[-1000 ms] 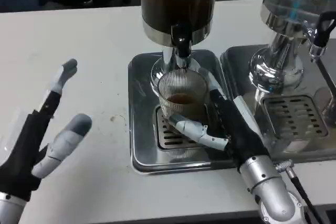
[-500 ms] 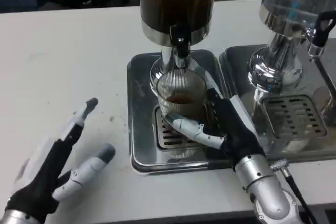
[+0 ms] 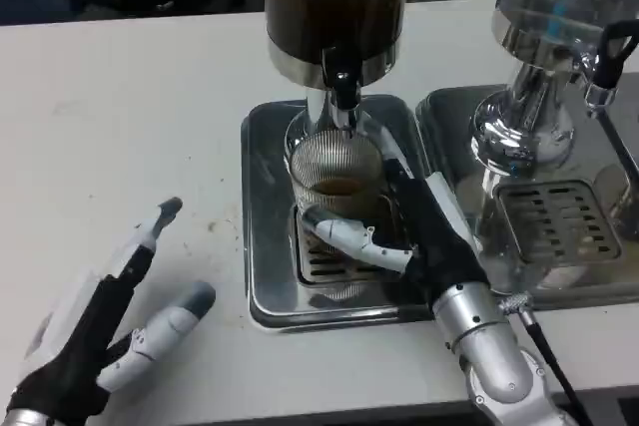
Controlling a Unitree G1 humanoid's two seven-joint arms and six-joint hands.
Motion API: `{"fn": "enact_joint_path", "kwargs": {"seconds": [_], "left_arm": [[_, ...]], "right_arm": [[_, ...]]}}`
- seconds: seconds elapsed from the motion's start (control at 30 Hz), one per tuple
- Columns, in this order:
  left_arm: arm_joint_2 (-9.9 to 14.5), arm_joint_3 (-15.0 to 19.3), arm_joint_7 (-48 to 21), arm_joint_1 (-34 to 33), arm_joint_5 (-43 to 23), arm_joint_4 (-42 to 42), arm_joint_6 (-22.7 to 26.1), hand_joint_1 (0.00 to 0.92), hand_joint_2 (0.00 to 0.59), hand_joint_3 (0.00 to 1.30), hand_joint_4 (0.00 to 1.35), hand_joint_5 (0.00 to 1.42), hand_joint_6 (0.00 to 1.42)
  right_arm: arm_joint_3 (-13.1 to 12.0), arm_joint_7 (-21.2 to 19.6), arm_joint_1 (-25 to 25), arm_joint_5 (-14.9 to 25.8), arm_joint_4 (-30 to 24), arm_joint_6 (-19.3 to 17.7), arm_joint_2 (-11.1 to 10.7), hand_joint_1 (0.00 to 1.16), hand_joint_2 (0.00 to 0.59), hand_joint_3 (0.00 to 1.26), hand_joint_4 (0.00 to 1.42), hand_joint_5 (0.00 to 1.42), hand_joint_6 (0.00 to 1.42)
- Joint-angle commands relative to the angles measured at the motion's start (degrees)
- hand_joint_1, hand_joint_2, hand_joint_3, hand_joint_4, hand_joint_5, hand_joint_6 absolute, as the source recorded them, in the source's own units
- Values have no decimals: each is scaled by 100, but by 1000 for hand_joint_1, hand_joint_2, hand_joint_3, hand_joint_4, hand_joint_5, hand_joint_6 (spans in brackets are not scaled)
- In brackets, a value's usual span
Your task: Grasp the cup under the faucet to collect the drink, then remove the cup.
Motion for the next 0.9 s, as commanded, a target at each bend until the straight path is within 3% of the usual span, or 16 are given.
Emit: {"fn": "enact_joint_path", "kwargs": {"seconds": [0.03,0.7,0.9], "left_arm": [[86,-37,53,91,-71,2,75,0,137,0,0,0,0],[106,-1,52,205,-261,-123,172,0,137,0,0,0,0],[132,26,39,254,-290,-169,204,0,137,0,0,0,0]], "right_arm": [[28,-99,-29,-37,152,15,113,806,180,0,0,0,22],[174,-231,-190,-156,520,67,325,868,181,0,0,0,166],[166,-504,-172,-225,612,49,400,927,175,0,43,111,266]]}}
